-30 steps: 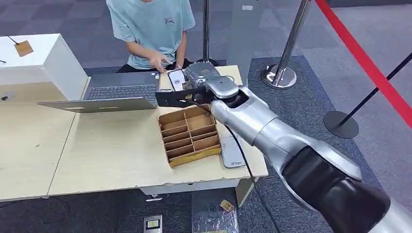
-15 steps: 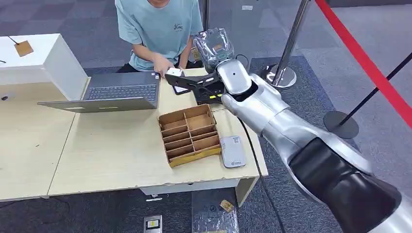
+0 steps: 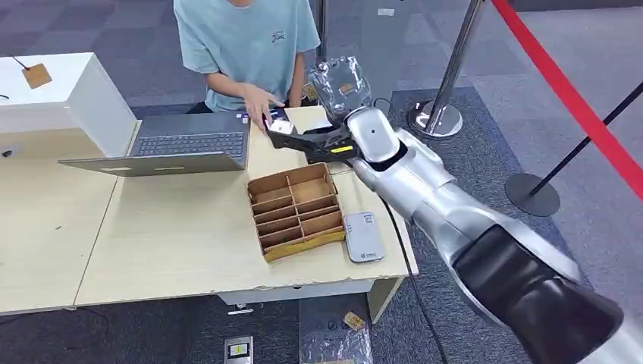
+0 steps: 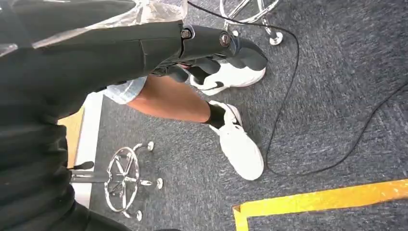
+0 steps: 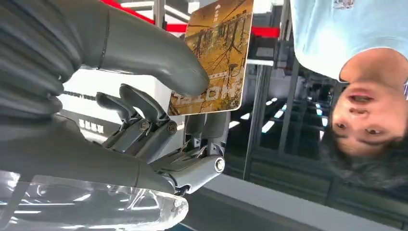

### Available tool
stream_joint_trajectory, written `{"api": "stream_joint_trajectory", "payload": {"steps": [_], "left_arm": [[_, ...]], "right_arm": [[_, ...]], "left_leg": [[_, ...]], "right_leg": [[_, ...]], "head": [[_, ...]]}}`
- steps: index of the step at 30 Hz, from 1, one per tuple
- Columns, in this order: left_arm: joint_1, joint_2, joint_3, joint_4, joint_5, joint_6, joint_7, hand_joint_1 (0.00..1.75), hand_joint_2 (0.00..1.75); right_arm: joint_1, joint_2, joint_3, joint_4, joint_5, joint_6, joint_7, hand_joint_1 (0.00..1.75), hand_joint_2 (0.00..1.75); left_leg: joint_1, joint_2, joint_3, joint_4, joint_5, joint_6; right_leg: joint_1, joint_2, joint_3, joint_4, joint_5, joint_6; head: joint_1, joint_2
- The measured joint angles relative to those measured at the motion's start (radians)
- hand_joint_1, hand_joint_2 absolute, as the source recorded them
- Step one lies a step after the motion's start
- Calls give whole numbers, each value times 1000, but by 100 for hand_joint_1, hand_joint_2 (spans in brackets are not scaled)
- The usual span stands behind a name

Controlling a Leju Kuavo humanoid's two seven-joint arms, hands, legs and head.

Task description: Pass the card to the sensor for recognition and then transmit it.

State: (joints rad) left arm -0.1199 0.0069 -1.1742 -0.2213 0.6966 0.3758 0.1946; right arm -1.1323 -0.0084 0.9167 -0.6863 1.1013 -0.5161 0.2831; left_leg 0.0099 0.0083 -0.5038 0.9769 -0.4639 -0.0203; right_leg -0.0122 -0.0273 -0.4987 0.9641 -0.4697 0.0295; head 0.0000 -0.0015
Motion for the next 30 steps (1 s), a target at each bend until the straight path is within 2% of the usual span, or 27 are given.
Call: {"api": "stream_joint_trajectory", "payload": {"steps": [20, 30], "left_arm": [[0, 0, -1, 0, -5, 0, 1, 0, 175], [0, 0, -1, 0, -5, -5, 2, 0, 175]], "right_arm": [[13, -1, -23, 9, 50, 28, -5, 175, 175], [11, -6, -28, 9, 105, 89, -19, 175, 175]], "left_leg": [[0, 0, 0, 0, 0, 0], [0, 0, 0, 0, 0, 0]], "right_leg": [[0, 0, 0, 0, 0, 0], [0, 0, 0, 0, 0, 0]], "head": [[0, 0], [0, 0]]}}
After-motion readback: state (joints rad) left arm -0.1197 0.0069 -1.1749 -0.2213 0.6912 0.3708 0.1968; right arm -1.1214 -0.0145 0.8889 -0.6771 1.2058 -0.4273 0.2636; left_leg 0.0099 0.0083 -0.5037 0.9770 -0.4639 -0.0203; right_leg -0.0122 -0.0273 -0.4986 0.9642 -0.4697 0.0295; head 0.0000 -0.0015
